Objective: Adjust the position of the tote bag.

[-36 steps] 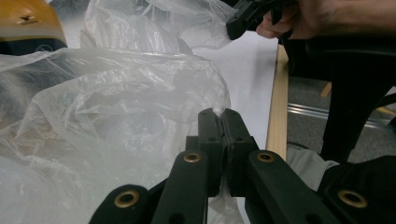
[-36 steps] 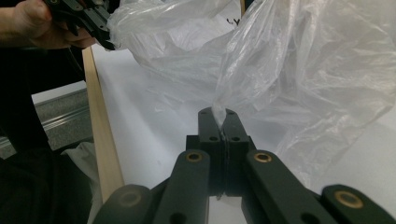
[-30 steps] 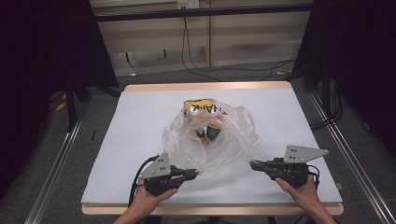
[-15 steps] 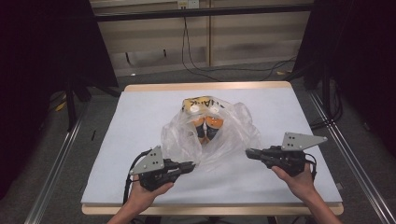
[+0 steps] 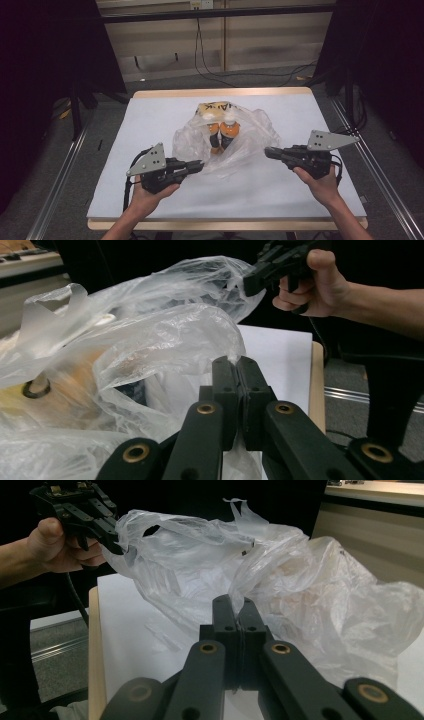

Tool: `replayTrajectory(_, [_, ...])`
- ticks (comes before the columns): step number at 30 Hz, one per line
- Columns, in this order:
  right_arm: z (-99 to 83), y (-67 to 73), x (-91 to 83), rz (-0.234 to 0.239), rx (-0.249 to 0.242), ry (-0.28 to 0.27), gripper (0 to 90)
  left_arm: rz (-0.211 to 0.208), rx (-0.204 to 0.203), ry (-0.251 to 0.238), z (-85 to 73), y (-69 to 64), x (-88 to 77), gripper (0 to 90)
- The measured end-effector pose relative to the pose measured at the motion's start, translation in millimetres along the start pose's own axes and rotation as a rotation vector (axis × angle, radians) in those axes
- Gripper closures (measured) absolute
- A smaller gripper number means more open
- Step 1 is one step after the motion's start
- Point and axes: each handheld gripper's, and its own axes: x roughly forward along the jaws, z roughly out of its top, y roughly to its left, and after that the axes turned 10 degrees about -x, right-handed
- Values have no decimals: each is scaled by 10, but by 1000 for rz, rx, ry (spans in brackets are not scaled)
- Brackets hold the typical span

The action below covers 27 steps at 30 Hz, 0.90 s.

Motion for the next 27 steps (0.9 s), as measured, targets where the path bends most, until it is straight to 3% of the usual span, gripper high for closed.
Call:
replayTrajectory(2, [35, -26, -1, -3, -7, -9, 900, -4, -23, -28, 14, 33, -13, 886])
replayTrajectory(18, [335, -234, 19, -41, -25, -95, 900, 36, -6, -88, 270, 186, -107, 886])
replayTrajectory(22, [421, -309, 29, -55, -35, -90, 900, 34, -27, -111, 343, 275, -134, 886])
replayTrajectory(27, [509, -394, 44, -70, -46, -98, 900, 55, -20, -133, 426, 351, -174, 886])
